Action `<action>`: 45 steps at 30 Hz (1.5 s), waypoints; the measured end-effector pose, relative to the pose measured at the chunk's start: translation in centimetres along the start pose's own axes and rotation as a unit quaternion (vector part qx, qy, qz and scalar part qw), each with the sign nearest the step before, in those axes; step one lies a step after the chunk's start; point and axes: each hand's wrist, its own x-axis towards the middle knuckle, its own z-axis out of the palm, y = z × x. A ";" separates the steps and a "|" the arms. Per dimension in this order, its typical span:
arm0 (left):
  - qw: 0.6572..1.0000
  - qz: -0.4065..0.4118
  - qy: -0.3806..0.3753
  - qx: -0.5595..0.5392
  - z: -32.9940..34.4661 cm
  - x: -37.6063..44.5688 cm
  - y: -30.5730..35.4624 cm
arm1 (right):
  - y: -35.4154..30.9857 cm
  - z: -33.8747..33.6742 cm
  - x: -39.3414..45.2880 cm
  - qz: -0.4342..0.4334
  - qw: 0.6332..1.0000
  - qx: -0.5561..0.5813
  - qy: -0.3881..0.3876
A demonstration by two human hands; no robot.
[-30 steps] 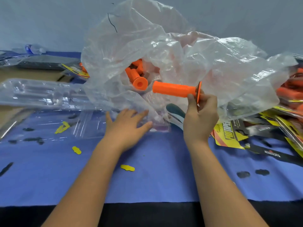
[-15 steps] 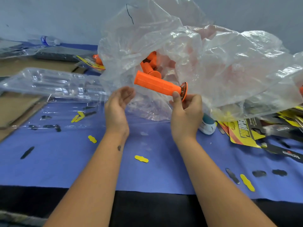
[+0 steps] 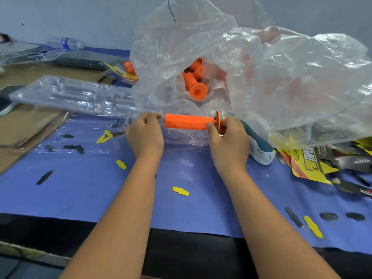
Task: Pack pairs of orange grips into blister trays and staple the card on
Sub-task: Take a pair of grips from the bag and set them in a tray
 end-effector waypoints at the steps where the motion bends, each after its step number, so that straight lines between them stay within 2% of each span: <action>1: 0.999 0.019 -0.020 0.028 0.1 -0.2 0.1 | 0.0 -0.1 0.0 -0.009 1.000 -0.013 0.004; 3: 0.998 0.035 -0.050 0.035 0.5 -0.4 0.2 | -0.1 -0.3 -0.1 -0.035 0.999 -0.003 0.019; 7: 0.984 -0.020 -0.064 -0.163 0.6 -0.1 0.2 | -1.0 -0.4 -0.7 -0.101 0.992 0.030 0.070; 12: 0.978 -0.004 -0.100 -0.183 1.0 -0.2 0.1 | -0.2 0.0 -0.5 -0.021 0.999 -0.036 0.010; 16: 0.987 0.025 -0.122 -0.102 1.0 0.0 -0.4 | -0.1 0.1 -0.4 0.007 0.997 -0.071 -0.010; 19: 0.983 0.109 -0.139 0.054 1.4 -0.4 -0.8 | 0.0 0.1 -0.2 0.007 0.995 -0.096 -0.020; 22: 0.945 0.195 -0.120 0.234 1.8 -0.7 -1.0 | 0.2 0.1 -0.2 -0.010 0.992 -0.125 -0.016; 25: 0.917 0.209 -0.132 0.313 2.0 -1.1 -0.7 | 0.2 0.2 -0.2 -0.027 0.991 -0.132 -0.026; 29: 0.870 0.248 -0.087 0.417 2.1 -2.0 -0.1 | 0.3 0.3 -0.3 -0.057 0.994 -0.081 -0.052; 35: 0.851 0.281 -0.099 0.433 2.9 -3.4 0.4 | 0.2 0.0 -0.2 -0.059 0.992 -0.072 -0.088; 39: 0.866 0.300 -0.121 0.381 2.8 -2.9 0.3 | 0.1 -0.4 -0.5 -0.056 0.993 -0.062 -0.089; 42: 0.866 0.333 -0.146 0.342 2.8 -2.9 0.1 | -0.3 -1.0 -0.5 -0.041 0.999 0.000 -0.035; 45: 0.873 0.358 -0.167 0.287 2.8 -2.9 0.1 | -0.3 -1.7 -0.1 -0.045 0.996 0.044 0.064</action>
